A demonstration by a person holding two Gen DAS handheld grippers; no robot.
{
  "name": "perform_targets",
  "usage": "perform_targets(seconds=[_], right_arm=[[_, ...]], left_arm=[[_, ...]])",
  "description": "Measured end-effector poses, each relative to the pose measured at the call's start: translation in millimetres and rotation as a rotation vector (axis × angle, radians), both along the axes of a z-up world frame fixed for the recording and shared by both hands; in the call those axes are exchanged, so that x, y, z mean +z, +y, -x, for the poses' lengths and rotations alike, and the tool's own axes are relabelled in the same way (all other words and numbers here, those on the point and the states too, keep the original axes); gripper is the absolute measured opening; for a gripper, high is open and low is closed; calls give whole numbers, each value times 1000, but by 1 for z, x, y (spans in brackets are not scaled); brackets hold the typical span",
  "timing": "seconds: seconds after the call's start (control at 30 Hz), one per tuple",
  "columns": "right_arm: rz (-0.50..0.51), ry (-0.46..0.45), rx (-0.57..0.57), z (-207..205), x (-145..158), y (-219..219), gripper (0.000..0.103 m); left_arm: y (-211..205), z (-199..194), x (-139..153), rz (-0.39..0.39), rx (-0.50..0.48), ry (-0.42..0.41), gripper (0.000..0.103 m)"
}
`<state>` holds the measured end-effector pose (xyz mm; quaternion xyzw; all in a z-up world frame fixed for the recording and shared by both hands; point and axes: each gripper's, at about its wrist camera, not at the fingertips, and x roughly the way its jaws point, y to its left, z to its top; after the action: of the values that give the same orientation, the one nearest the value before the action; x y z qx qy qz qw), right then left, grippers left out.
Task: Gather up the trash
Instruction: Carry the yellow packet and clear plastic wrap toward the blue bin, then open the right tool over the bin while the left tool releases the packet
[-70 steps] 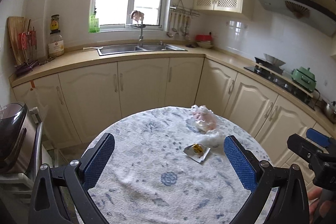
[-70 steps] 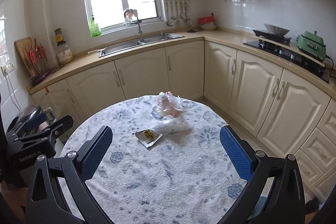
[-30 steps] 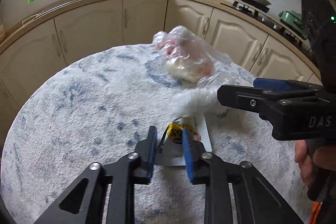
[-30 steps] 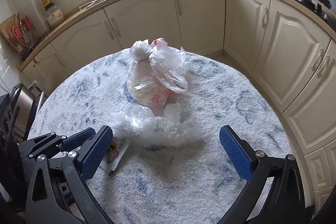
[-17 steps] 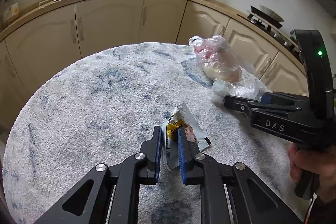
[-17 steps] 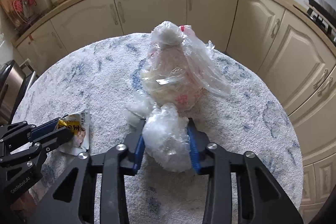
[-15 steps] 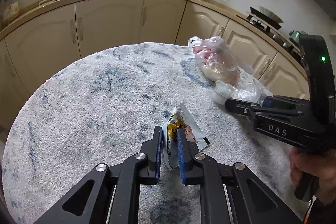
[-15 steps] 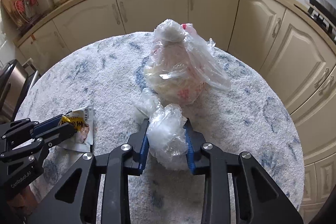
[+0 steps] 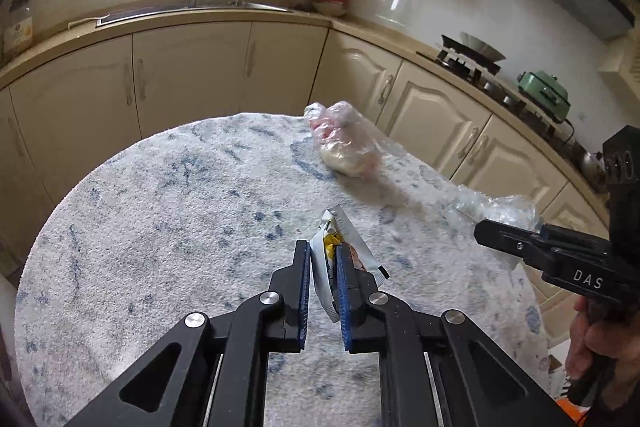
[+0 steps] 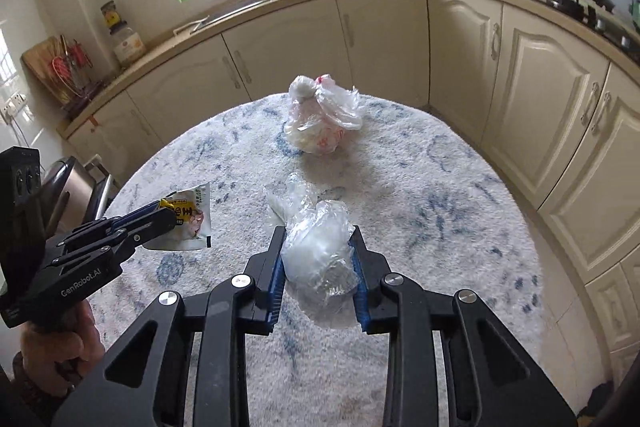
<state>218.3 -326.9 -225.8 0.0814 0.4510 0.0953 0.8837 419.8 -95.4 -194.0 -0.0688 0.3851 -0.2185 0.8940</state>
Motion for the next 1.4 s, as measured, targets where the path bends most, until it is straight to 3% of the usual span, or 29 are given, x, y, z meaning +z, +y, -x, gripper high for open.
perform_targets(seconds=[0.13,0.33,0.53,0.7,0.83,1.0,1.23,1.4], right_arm=[[-4,-60,-33,32,27,-18,28],[5,-143,-134,88,59,-66,28],[14,-163,-327,154,69,-144,28],[35,-132,-505,209,58,-215,28],[40,-56,-633,246,29,-269,28],[-21,75,-764,285,-39,-331,28],[-142,252,-865,300,-145,-386,29],[-234,317,-913,298,-196,-412,32]], left_arm=[[2,46,22,12,-26,-48,9],[-33,137,54,19,-138,-125,9],[-119,177,76,33,-344,-166,9],[-209,195,65,33,-527,-127,9],[-282,212,33,-26,-671,-60,9],[-370,230,-22,-124,-783,60,9],[-462,250,-109,-257,-850,248,9],[-507,257,-156,-349,-875,322,10]])
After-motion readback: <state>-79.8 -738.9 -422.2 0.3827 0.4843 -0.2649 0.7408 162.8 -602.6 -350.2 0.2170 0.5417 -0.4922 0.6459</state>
